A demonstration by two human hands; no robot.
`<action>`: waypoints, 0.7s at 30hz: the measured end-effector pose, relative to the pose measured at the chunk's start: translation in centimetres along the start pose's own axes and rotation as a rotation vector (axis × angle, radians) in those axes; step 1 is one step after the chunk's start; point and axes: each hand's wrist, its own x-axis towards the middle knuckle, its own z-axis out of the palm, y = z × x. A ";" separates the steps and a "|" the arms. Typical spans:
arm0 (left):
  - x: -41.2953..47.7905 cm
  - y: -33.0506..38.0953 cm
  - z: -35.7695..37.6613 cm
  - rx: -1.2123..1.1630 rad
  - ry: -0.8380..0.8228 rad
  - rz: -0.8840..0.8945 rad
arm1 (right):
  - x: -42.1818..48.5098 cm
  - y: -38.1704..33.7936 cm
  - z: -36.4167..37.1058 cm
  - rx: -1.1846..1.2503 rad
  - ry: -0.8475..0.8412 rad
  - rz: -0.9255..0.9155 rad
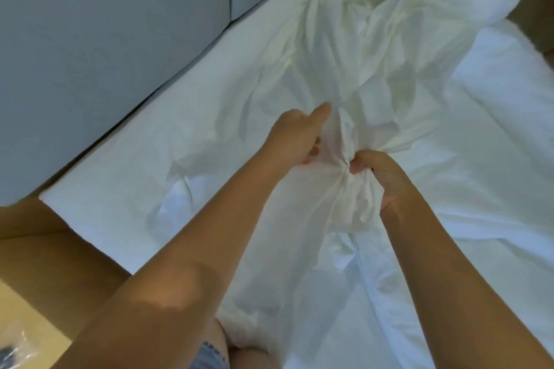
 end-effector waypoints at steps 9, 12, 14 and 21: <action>1.1 -6.7 1.9 0.006 -0.117 -0.240 | 0.6 2.0 -1.0 -0.115 0.082 0.148; 1.2 -5.5 2.1 -0.021 -0.172 -0.316 | 0.5 2.0 -1.1 -0.100 0.038 0.140; 1.3 -5.0 2.4 0.064 -0.160 -0.231 | 0.4 2.2 -1.2 -0.081 -0.007 0.129; -0.3 -2.2 1.6 -0.022 0.177 0.322 | 0.7 1.0 -0.5 -0.062 -0.044 0.125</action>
